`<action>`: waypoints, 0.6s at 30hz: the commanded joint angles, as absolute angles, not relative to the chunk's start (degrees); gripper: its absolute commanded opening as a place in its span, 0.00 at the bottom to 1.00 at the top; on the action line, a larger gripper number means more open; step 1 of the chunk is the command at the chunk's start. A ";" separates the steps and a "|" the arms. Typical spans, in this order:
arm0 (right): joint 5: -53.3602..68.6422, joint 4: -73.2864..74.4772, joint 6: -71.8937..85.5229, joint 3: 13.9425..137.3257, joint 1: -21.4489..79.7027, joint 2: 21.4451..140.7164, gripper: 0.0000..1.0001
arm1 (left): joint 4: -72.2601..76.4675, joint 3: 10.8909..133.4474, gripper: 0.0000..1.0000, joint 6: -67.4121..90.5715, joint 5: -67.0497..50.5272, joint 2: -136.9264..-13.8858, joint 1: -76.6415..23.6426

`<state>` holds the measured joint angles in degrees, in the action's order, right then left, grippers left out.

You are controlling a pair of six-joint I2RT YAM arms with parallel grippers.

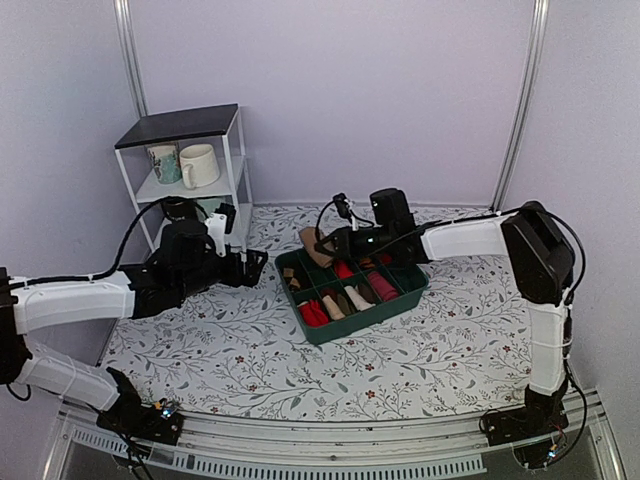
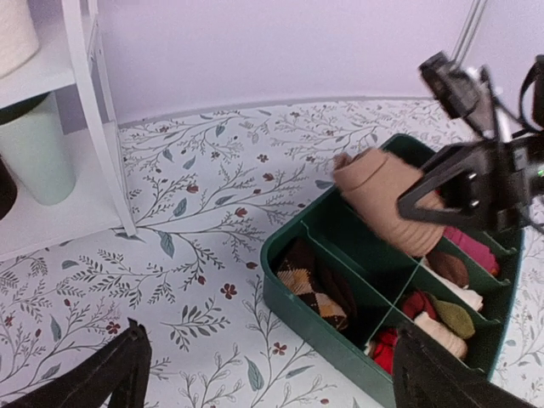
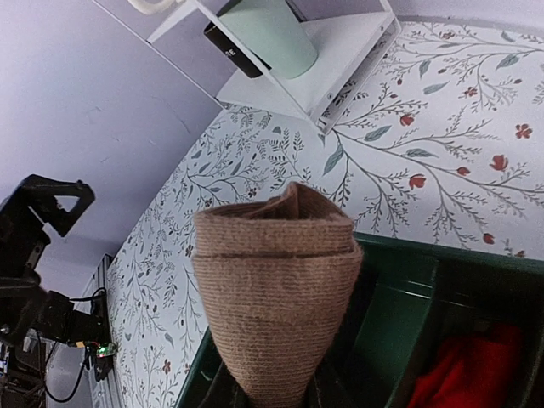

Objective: Roll the socks
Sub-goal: Place the sock in the storage box.

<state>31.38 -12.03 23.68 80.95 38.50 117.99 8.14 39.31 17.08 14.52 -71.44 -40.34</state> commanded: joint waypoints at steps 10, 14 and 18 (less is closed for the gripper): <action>17.05 -8.57 33.20 83.67 44.06 122.35 0.03 | 14.14 27.35 0.99 15.51 11.01 -56.18 -41.01; 12.74 -7.20 33.66 80.60 44.38 120.23 0.03 | 14.42 26.52 0.99 14.88 10.31 -55.15 -40.95; 10.64 -4.94 33.40 81.01 44.38 119.93 0.03 | 15.74 25.81 0.99 14.78 8.99 -54.98 -40.96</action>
